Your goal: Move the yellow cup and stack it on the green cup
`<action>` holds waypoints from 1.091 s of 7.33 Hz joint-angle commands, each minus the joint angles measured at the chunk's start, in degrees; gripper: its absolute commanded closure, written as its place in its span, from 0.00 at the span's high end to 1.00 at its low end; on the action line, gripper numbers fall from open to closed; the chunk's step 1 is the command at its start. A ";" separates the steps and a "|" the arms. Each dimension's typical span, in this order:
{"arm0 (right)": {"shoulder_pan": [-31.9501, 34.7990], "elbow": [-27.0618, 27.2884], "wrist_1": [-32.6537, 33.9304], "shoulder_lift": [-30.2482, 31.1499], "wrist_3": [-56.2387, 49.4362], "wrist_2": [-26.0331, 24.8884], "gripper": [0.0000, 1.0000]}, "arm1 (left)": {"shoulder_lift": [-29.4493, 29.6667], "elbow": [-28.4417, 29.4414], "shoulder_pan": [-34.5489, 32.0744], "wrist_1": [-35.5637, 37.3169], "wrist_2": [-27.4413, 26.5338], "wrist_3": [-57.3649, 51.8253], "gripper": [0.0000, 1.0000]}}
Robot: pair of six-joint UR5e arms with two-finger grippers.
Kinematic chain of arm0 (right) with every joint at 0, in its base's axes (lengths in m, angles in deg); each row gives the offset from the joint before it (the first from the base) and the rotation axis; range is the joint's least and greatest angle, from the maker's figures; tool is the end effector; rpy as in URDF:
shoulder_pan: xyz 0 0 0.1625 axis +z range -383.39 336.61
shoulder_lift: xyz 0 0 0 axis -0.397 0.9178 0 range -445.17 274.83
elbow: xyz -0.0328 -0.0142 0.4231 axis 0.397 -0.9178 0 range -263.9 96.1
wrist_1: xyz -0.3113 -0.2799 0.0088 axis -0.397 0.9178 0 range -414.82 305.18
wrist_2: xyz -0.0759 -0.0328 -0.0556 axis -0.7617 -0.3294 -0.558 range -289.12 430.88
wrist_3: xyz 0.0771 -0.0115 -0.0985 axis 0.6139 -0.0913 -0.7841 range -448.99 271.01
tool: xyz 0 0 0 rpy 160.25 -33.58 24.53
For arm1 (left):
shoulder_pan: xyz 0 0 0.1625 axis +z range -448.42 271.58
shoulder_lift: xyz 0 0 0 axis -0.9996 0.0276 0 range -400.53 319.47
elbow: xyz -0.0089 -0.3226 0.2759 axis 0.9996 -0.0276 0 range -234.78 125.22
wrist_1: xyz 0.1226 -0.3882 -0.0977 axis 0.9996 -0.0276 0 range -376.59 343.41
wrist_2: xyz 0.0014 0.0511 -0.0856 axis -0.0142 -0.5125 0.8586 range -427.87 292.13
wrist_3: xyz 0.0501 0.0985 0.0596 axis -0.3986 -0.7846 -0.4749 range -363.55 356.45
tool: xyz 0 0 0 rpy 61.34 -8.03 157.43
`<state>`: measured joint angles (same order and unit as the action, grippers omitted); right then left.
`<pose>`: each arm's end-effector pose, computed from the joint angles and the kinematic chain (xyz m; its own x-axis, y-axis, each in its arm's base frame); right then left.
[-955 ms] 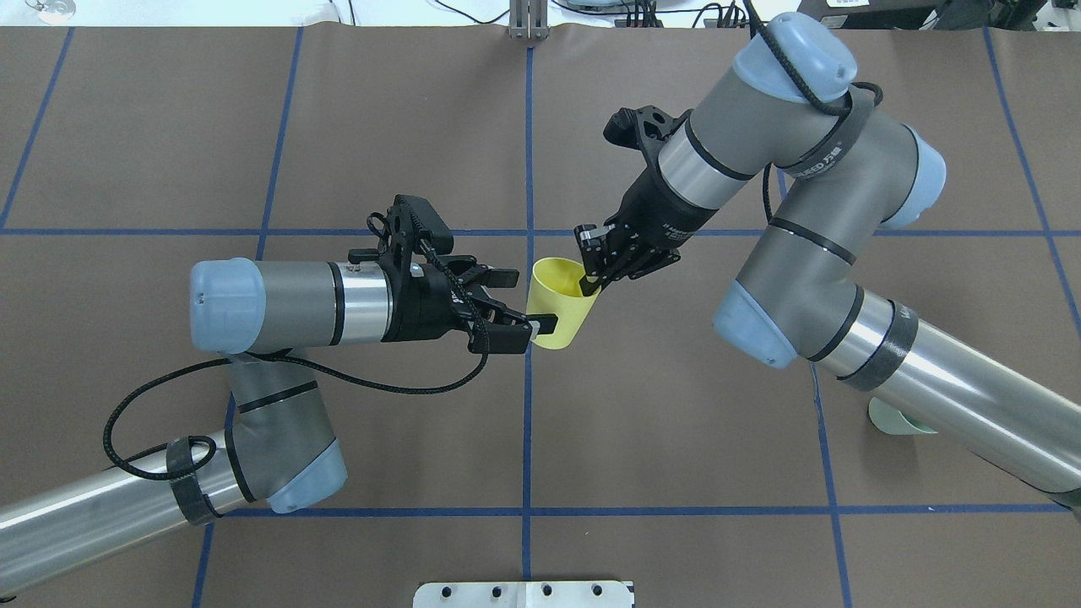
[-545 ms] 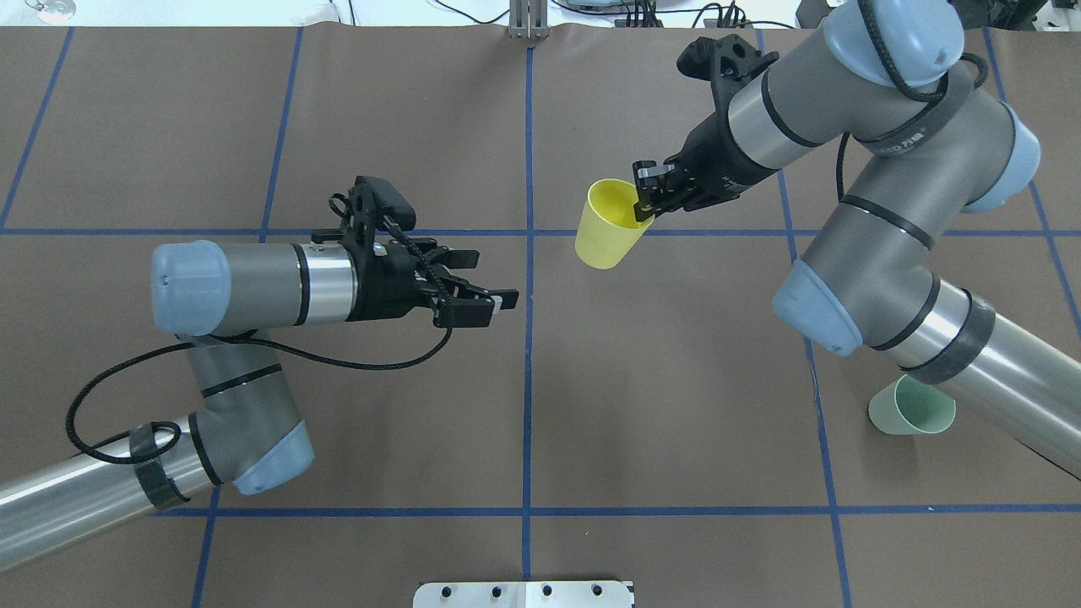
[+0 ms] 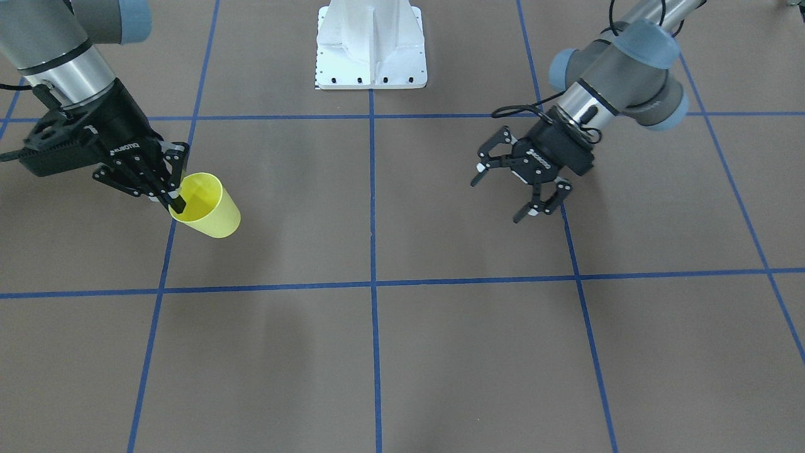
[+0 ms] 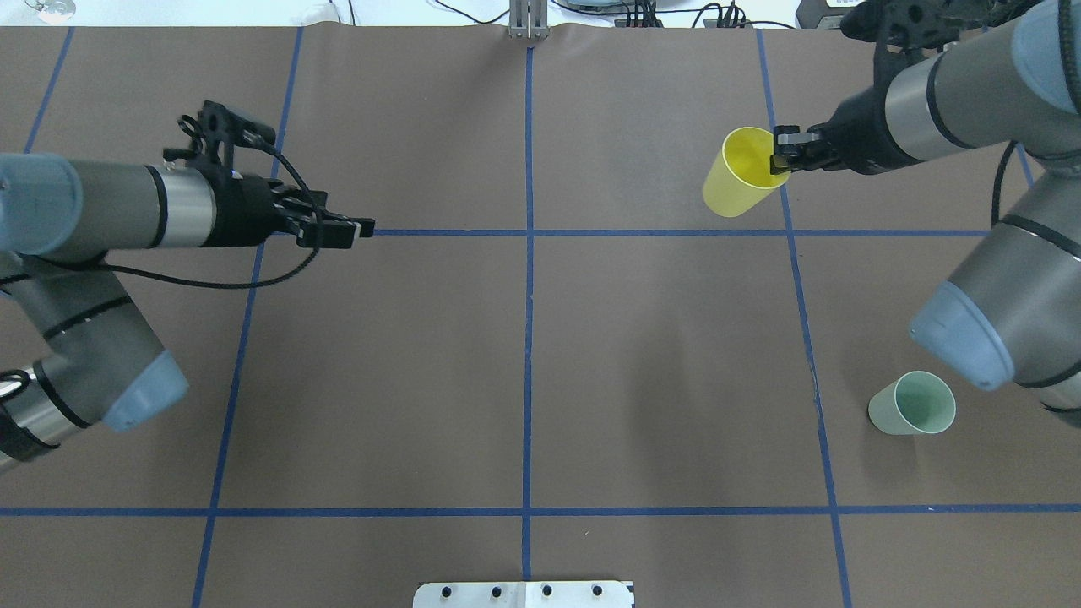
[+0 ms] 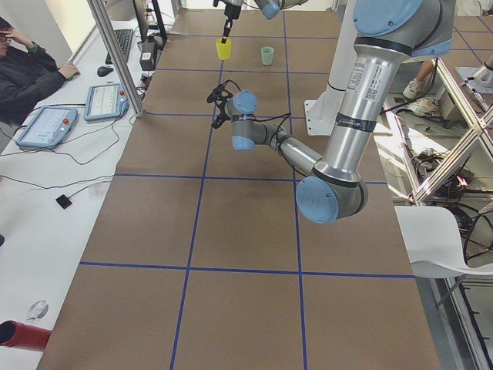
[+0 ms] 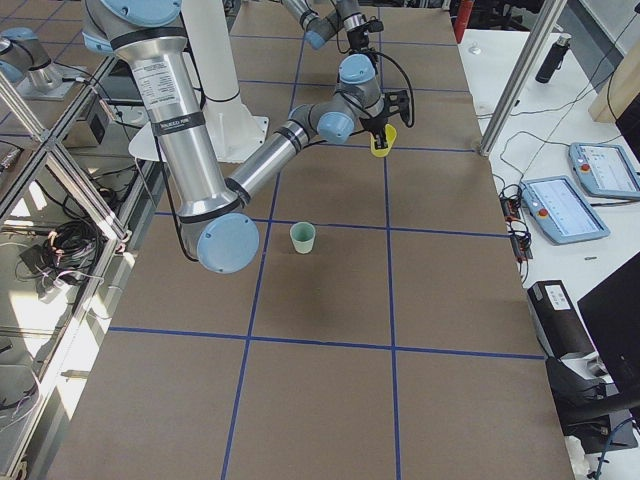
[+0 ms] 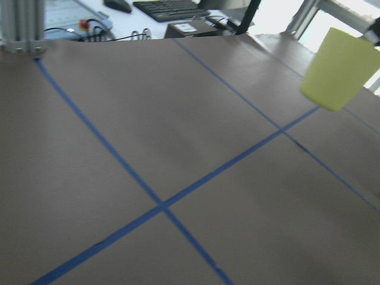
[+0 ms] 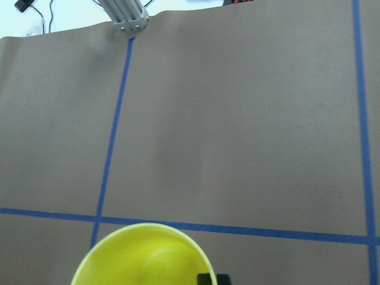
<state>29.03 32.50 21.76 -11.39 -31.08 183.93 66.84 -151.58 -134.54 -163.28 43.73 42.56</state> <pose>-0.2762 -0.4968 0.2833 0.5708 -0.0599 0.8189 -0.2691 0.9286 0.2554 0.3669 -0.5073 0.3253 0.3694 0.5458 -0.7520 0.2251 0.7326 0.6423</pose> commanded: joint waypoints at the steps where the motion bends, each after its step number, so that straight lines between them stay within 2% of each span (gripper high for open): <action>1: -1.87 9.68 6.72 8.09 -2.79 -5.70 0.00 | -1.63 -0.14 -9.48 10.06 6.34 -3.62 0.98; 2: -2.15 13.11 6.65 13.36 -5.58 -7.04 0.00 | -1.80 -0.75 -11.86 16.72 8.10 -7.48 0.98; 4: -2.24 16.47 6.22 21.81 -8.94 -6.70 0.00 | -4.25 -0.06 -15.30 19.07 8.91 -16.27 0.98; 5: -2.41 16.48 3.78 25.50 -8.95 -5.91 0.00 | -4.53 0.03 -16.79 20.46 8.91 -16.92 0.98; 6: -2.41 16.14 -4.78 31.72 -8.95 -4.25 0.00 | -4.62 0.03 -17.15 21.26 8.91 -16.93 0.98; 7: -2.50 15.09 -11.82 35.17 -8.34 -3.37 0.00 | -4.53 0.29 -17.16 21.27 8.91 -16.93 0.98; 8: -2.76 14.03 -12.59 36.25 -8.25 -2.05 0.00 | -4.53 0.30 -17.16 21.36 8.91 -16.84 0.99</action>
<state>26.51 47.75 13.50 21.74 -39.60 180.29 62.34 -151.38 -151.55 -142.18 52.62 25.78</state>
